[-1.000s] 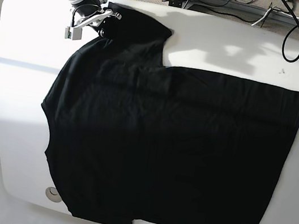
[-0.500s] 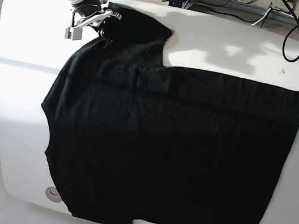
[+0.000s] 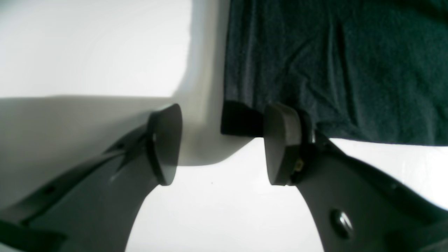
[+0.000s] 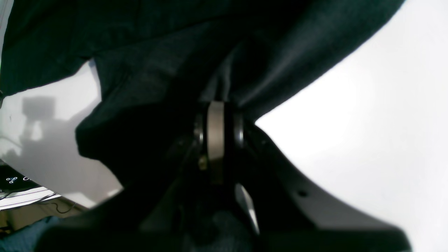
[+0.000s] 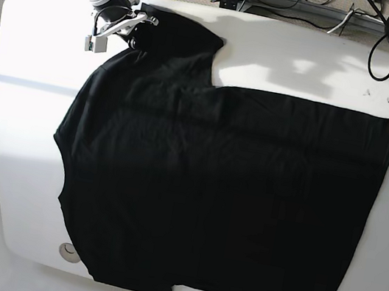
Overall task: Fold the T-shirt properly
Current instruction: 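Grasp the shirt's shoulder corners with the right and left grippers, then lift the gripped collar edge and pull it away from the hem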
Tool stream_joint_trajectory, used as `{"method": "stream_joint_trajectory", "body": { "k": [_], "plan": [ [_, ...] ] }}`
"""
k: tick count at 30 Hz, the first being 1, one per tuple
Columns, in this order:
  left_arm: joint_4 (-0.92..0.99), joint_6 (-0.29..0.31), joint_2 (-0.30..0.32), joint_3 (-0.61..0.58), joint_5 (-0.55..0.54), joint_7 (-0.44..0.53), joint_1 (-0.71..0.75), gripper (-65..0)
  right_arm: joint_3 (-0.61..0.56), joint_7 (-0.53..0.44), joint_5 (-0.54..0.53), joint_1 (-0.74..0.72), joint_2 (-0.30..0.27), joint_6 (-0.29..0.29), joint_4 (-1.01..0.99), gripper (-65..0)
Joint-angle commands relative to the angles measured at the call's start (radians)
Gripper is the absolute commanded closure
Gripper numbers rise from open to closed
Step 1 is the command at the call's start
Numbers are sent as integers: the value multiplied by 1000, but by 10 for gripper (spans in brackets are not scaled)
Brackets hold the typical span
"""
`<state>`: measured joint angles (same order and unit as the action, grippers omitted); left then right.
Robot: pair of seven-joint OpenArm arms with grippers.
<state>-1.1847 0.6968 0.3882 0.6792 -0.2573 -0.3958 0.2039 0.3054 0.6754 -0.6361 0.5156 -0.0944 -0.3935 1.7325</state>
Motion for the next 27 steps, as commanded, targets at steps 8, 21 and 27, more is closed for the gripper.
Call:
{"method": "stream_joint_trajectory", "body": {
  "k": [8, 21, 27],
  "plan": [
    [28, 1, 8, 6, -2, 4, -24, -342, 0, 16, 9, 0, -7, 2, 9, -7],
    [26, 1, 0, -7, -6, -26, -23, -248, -3, 15, 15, -1, -5, -1, 10, -7],
    [24, 1, -4, -12, -4, -41, -23, -107, -2, 12, 17, -2, -5, -1, 13, -5]
  ]
}}
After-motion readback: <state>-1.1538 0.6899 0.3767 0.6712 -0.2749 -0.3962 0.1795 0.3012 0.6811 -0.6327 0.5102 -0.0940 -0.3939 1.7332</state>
